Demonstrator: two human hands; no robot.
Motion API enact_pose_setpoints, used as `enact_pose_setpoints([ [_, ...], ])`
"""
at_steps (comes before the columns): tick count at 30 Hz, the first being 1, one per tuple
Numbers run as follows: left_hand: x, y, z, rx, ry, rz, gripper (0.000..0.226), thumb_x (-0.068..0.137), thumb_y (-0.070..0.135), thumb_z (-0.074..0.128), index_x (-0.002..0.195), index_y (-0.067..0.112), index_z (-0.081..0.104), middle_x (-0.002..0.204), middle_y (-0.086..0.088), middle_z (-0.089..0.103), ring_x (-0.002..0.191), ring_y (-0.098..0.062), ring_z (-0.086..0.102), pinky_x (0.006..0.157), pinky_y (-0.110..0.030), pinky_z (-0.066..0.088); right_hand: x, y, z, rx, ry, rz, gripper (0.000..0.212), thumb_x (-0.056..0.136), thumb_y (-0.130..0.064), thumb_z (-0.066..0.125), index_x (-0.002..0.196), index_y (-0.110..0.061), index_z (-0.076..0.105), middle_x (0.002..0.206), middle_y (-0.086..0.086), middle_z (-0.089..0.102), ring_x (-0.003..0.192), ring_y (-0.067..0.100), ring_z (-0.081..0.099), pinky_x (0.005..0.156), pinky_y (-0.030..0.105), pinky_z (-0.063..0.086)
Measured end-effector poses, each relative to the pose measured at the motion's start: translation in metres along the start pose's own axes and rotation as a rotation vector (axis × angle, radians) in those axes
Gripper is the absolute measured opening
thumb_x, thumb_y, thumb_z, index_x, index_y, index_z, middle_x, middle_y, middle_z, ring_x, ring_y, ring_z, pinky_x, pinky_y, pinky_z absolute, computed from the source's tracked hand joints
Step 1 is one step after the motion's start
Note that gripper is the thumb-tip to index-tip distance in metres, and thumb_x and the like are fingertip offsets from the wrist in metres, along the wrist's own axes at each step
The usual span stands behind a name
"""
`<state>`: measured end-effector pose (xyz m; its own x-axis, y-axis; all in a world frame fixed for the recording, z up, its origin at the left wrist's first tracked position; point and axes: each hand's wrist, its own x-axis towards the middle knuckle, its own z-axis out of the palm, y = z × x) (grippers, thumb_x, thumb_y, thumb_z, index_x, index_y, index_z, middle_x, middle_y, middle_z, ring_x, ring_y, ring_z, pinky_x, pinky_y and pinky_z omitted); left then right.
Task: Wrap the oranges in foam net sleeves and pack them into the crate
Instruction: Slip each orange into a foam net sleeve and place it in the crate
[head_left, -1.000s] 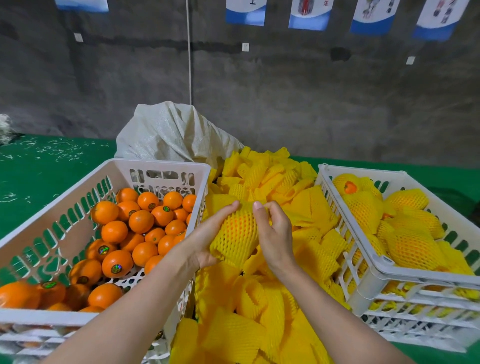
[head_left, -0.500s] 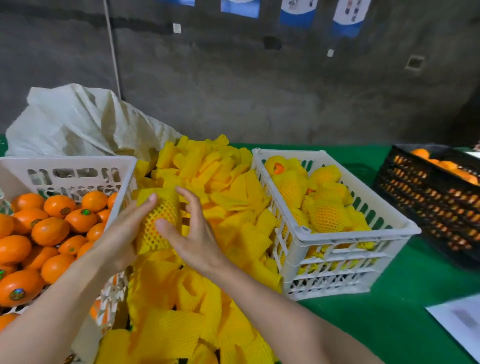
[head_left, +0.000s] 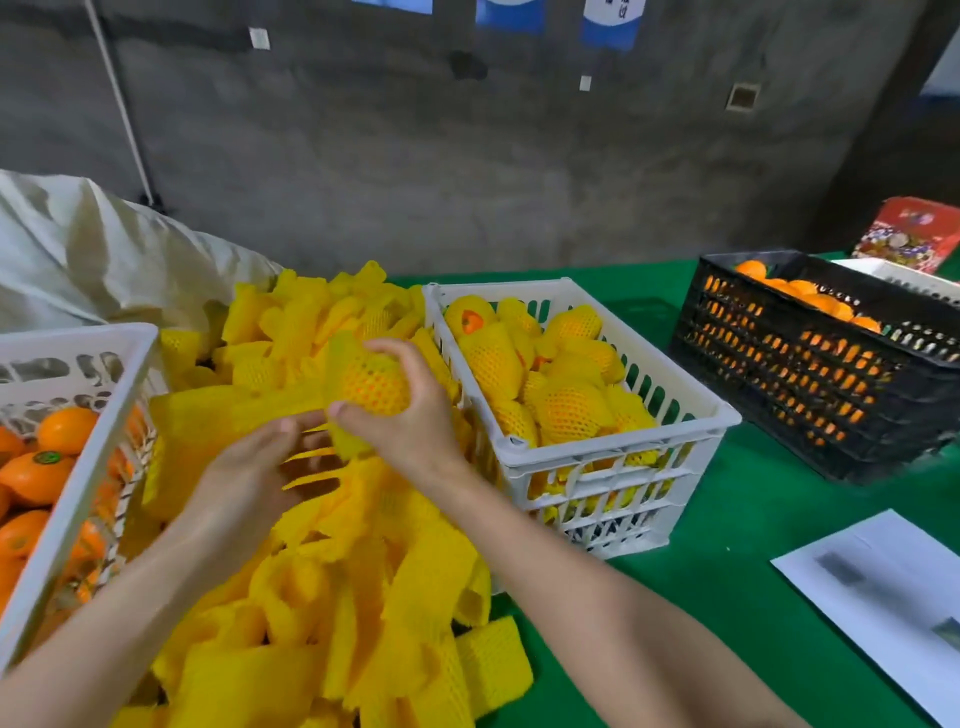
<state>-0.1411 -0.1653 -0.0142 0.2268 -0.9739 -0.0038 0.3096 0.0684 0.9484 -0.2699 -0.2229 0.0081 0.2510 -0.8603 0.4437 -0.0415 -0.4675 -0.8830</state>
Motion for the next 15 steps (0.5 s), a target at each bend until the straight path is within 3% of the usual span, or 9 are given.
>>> enact_pose_setpoints([
  [2, 0.002, -0.007, 0.021, 0.214, -0.008, 0.073, 0.021, 0.097, 0.009, 0.042, 0.100, 0.013, 0.062, 0.090, -0.005, 0.070, 0.082, -0.018, 0.066, 0.070, -0.027, 0.056, 0.019, 0.004, -0.028, 0.065, 0.120, 0.047, 0.047, 0.073, -0.012, 0.078, 0.113, -0.023, 0.054, 0.111, -0.011, 0.054, 0.103, -0.002, 0.046, 0.085, 0.006, 0.038],
  [3, 0.004, -0.013, 0.035, 0.325, -0.024, 0.130, 0.019, 0.095, 0.005, 0.046, 0.098, 0.015, 0.063, 0.095, -0.005, 0.068, 0.086, -0.017, 0.064, 0.074, -0.023, 0.053, 0.030, 0.008, -0.042, 0.094, 0.196, 0.079, 0.047, 0.073, -0.013, 0.078, 0.111, -0.026, 0.053, 0.110, -0.012, 0.054, 0.103, 0.000, 0.047, 0.085, 0.008, 0.040],
  [5, 0.011, -0.023, 0.069, 0.573, -0.090, 0.274, 0.017, 0.092, 0.003, 0.055, 0.098, 0.017, 0.063, 0.102, -0.003, 0.066, 0.092, -0.011, 0.060, 0.079, -0.013, 0.047, 0.051, 0.022, -0.072, 0.180, 0.347, 0.173, 0.048, 0.074, -0.016, 0.077, 0.112, -0.029, 0.051, 0.115, -0.004, 0.057, 0.108, 0.013, 0.053, 0.090, 0.025, 0.047],
  [7, 0.024, -0.032, 0.100, 0.834, -0.154, 0.468, 0.016, 0.092, 0.012, 0.059, 0.106, 0.016, 0.064, 0.110, -0.001, 0.063, 0.103, -0.011, 0.057, 0.085, -0.013, 0.040, 0.072, 0.038, -0.102, 0.238, 0.473, 0.283, 0.052, 0.074, -0.019, 0.078, 0.116, -0.029, 0.050, 0.123, 0.005, 0.055, 0.112, 0.023, 0.054, 0.093, 0.043, 0.049],
  [9, 0.039, -0.038, 0.128, 1.077, -0.249, 0.612, 0.024, 0.094, 0.021, 0.057, 0.115, 0.012, 0.063, 0.117, -0.003, 0.062, 0.112, -0.016, 0.053, 0.088, -0.017, 0.033, 0.093, 0.057, -0.134, 0.231, 0.542, 0.417, 0.058, 0.074, -0.022, 0.077, 0.124, -0.026, 0.048, 0.127, 0.006, 0.053, 0.112, 0.025, 0.054, 0.094, 0.046, 0.049],
  [12, 0.058, -0.049, 0.157, 1.228, -0.312, 0.526, 0.026, 0.097, 0.020, 0.049, 0.117, 0.009, 0.061, 0.119, -0.007, 0.061, 0.113, -0.023, 0.053, 0.089, -0.026, 0.036, 0.123, 0.086, -0.172, 0.219, 0.551, 0.594, 0.059, 0.076, -0.022, 0.070, 0.130, -0.024, 0.045, 0.129, 0.010, 0.053, 0.113, 0.030, 0.053, 0.096, 0.049, 0.047],
  [15, 0.069, -0.062, 0.161, 1.275, -0.256, 0.462, 0.027, 0.094, 0.006, 0.047, 0.115, 0.007, 0.062, 0.122, -0.010, 0.060, 0.113, -0.025, 0.052, 0.091, -0.029, 0.040, 0.149, 0.107, -0.183, 0.080, 0.512, 0.630, 0.057, 0.078, -0.017, 0.066, 0.131, -0.020, 0.047, 0.129, 0.013, 0.051, 0.113, 0.031, 0.051, 0.091, 0.043, 0.047],
])
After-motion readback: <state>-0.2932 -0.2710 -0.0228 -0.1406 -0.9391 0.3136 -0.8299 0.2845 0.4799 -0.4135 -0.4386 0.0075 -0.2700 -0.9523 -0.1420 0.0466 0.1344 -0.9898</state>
